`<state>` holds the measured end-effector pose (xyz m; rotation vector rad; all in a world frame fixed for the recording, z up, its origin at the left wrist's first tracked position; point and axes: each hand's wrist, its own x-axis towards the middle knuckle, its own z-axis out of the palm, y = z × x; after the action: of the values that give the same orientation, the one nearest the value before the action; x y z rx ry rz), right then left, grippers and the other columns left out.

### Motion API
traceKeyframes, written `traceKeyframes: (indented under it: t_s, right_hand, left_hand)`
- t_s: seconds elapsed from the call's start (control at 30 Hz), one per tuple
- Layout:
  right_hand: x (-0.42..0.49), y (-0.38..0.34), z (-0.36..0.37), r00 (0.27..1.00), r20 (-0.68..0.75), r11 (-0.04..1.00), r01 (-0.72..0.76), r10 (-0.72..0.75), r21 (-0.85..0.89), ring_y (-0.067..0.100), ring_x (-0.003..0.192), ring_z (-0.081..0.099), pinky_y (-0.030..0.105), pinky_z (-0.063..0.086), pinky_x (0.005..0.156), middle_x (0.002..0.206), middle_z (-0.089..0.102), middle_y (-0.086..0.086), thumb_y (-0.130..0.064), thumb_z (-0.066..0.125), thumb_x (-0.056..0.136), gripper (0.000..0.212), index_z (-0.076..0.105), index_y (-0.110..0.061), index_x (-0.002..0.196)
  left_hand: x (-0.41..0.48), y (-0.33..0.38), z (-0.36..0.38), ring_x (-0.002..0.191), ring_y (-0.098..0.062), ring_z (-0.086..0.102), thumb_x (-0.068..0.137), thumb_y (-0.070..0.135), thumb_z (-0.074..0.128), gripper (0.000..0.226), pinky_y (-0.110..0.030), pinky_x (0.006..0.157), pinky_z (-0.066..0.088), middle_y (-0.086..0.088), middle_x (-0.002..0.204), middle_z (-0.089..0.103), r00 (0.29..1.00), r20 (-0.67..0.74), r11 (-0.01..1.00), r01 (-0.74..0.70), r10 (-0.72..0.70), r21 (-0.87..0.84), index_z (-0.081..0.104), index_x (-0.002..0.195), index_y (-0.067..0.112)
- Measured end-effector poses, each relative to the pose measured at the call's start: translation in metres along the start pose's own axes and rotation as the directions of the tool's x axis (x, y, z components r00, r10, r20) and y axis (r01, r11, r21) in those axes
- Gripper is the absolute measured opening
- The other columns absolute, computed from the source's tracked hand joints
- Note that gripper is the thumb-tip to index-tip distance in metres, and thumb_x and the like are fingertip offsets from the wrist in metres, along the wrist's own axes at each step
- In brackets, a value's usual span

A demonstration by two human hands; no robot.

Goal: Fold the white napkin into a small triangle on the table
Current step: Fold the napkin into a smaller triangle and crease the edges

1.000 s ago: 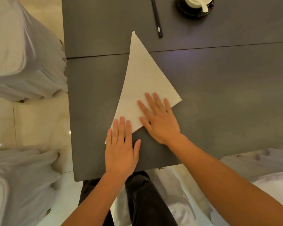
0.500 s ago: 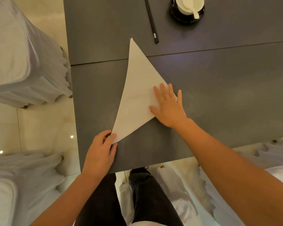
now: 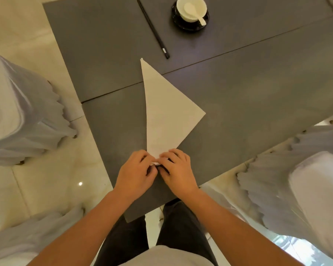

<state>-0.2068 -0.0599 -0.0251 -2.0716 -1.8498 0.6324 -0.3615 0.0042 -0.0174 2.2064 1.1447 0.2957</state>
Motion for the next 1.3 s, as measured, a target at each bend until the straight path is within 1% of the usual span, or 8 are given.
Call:
traceKeyframes:
  t_s: [0.1, 0.2, 0.4, 0.57, 0.73, 0.97, 1.1, 1.3]
  right_hand:
    - [0.011, -0.008, -0.014, 0.99, 0.006, 0.966, -0.136, 0.138, 0.22, 0.018, 0.104, 0.062, 0.038, 0.042, 0.098, 0.102, 0.072, -0.003, -0.015, 0.058, 0.095, 0.017, 0.073, -0.019, 0.103]
    - [0.02, -0.017, -0.032, 0.972, 0.057, 0.906, -0.232, 0.227, 0.353, 0.018, 0.084, 0.062, 0.036, 0.051, 0.08, 0.094, 0.071, 0.001, -0.016, 0.053, 0.099, 0.016, 0.069, -0.016, 0.102]
    - [0.022, -0.035, -0.052, 0.962, 0.11, 0.917, -0.273, 0.252, 0.291, 0.015, 0.083, 0.06, 0.031, 0.051, 0.076, 0.099, 0.068, -0.001, -0.024, 0.052, 0.101, 0.014, 0.063, -0.021, 0.108]
    - [0.029, -0.041, -0.06, 0.95, 0.103, 0.902, -0.312, 0.294, 0.298, 0.016, 0.087, 0.062, 0.036, 0.054, 0.081, 0.1, 0.069, 0.0, -0.03, 0.053, 0.101, 0.017, 0.065, -0.019, 0.105]
    - [0.056, -0.037, -0.076, 0.972, 0.121, 0.92, -0.228, 0.2, 0.319, 0.016, 0.075, 0.054, 0.035, 0.047, 0.071, 0.085, 0.062, 0.002, -0.022, 0.051, 0.102, 0.018, 0.061, -0.011, 0.092]
    - [0.113, -0.023, -0.109, 0.99, 0.13, 0.941, -0.09, 0.05, 0.326, 0.011, 0.063, 0.041, 0.024, 0.033, 0.059, 0.071, 0.051, 0.0, -0.016, 0.05, 0.101, 0.021, 0.052, -0.005, 0.084]
    - [0.144, -0.017, -0.115, 0.987, 0.152, 0.948, -0.008, -0.043, 0.318, 0.02, 0.067, 0.044, 0.032, 0.035, 0.062, 0.075, 0.056, 0.01, -0.013, 0.052, 0.1, 0.019, 0.053, -0.001, 0.087]
    - [0.194, -0.021, -0.107, 0.959, 0.226, 0.941, 0.093, -0.172, 0.325, 0.015, 0.063, 0.037, 0.03, 0.027, 0.057, 0.069, 0.045, -0.002, -0.011, 0.048, 0.101, 0.019, 0.05, 0.0, 0.086]
  left_hand:
    - [0.011, -0.002, -0.015, 0.085, -0.006, 0.057, 0.088, 0.025, 0.072, 0.021, -0.013, 0.076, 0.047, 0.011, 0.106, 0.059, 0.996, 0.084, 0.969, 0.01, 0.011, -0.248, 0.066, 0.108, 0.022]
    - [0.022, -0.015, -0.026, 0.076, -0.008, 0.059, 0.082, 0.031, 0.079, 0.042, -0.009, 0.07, 0.045, 0.026, 0.108, 0.058, 0.984, 0.177, 0.936, 0.079, -0.019, -0.343, 0.063, 0.121, 0.035]
    - [0.043, -0.045, -0.025, 0.067, 0.003, 0.058, 0.091, 0.022, 0.072, 0.032, 0.001, 0.074, 0.04, 0.006, 0.112, 0.077, 0.961, 0.267, 0.962, 0.136, -0.07, -0.238, 0.073, 0.123, 0.025]
    - [0.04, -0.041, -0.017, 0.072, 0.002, 0.067, 0.092, 0.025, 0.071, 0.026, -0.011, 0.071, 0.051, 0.022, 0.095, 0.076, 0.969, 0.245, 0.895, 0.137, -0.032, -0.425, 0.074, 0.116, 0.035]
    - [0.038, -0.038, 0.003, 0.05, -0.009, 0.068, 0.093, 0.021, 0.07, 0.021, -0.019, 0.057, 0.053, 0.015, 0.07, 0.076, 0.946, 0.253, 0.783, 0.312, -0.203, -0.538, 0.077, 0.11, 0.029]
    - [0.055, -0.029, 0.011, 0.057, -0.017, 0.074, 0.09, 0.019, 0.073, 0.016, -0.025, 0.039, 0.049, 0.011, 0.097, 0.078, 0.822, 0.283, 0.571, 0.552, -0.495, -0.607, 0.079, 0.103, 0.026]
    - [0.062, -0.018, 0.015, 0.058, -0.017, 0.075, 0.09, 0.017, 0.072, 0.017, -0.023, 0.039, 0.049, 0.015, 0.099, 0.077, 0.778, 0.27, 0.499, 0.586, -0.568, -0.639, 0.08, 0.103, 0.025]
    - [0.066, -0.001, 0.024, 0.064, -0.021, 0.076, 0.088, 0.016, 0.076, 0.015, -0.022, 0.04, 0.047, 0.011, 0.094, 0.079, 0.649, 0.208, 0.256, 0.545, -0.732, -0.798, 0.08, 0.094, 0.029]
